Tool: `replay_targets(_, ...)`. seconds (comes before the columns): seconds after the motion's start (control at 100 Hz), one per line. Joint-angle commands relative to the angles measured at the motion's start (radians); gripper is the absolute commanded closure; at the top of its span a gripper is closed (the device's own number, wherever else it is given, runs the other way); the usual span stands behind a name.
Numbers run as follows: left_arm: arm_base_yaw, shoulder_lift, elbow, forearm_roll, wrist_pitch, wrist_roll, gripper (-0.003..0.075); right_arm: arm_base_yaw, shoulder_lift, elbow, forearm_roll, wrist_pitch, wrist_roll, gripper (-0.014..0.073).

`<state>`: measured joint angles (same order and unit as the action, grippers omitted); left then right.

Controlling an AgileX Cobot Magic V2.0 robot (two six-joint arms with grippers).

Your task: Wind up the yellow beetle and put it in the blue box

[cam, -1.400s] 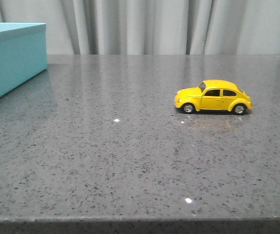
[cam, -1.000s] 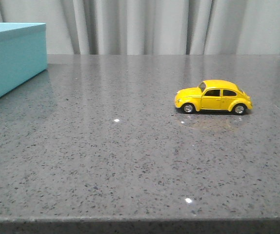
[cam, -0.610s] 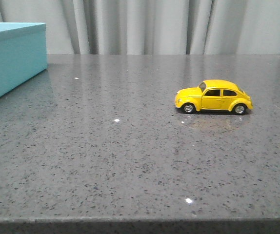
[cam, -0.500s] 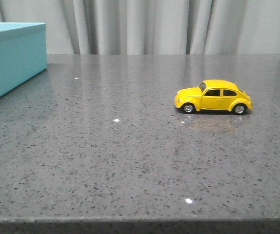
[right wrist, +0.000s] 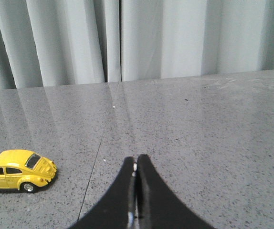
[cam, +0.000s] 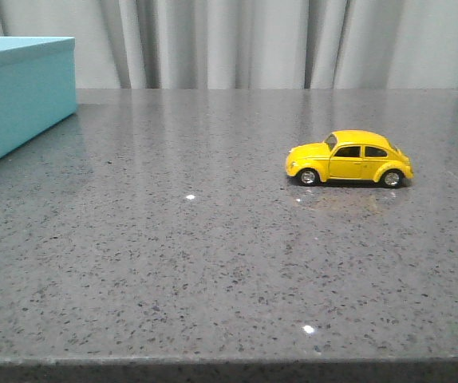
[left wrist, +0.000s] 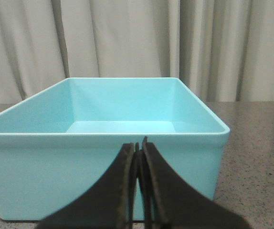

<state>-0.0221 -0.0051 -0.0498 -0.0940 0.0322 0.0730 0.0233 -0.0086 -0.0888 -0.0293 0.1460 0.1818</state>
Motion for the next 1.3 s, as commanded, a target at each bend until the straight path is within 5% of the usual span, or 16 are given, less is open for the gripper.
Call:
replay_targets(0.0,-0.006,0.035,-0.083,-0.007,-0.001,-0.010,0.0741,-0.003,0.042,-0.095,-0.015,0.036,-0.011,0.0659)
replay_targets(0.14,-0.006,0.110,-0.166,-0.007,0.013,-0.010,0.0738,-0.003,0.133,-0.193,-0.015,0.154,-0.011,0.0650)
replay_targets(0.25,-0.006,0.175,-0.227,-0.007,0.015,-0.010,0.0707,-0.003,0.211,-0.259,-0.015,0.208,-0.011,0.0559)
replay_targets(0.51,-0.006,0.345,-0.342,-0.007,0.019,-0.010,0.0406,-0.003,0.381,-0.384,-0.014,0.290,-0.011,0.0318)
replay_targets(0.77,-0.006,0.436,-0.395,-0.007,0.016,-0.010,0.0250,-0.003,0.494,-0.528,0.004,0.422,-0.011,0.0183)
replay_targets(1.29,-0.006,0.443,-0.395,-0.007,-0.024,-0.010,0.0247,0.001,0.540,-0.567,0.082,0.419,-0.011,0.0194)
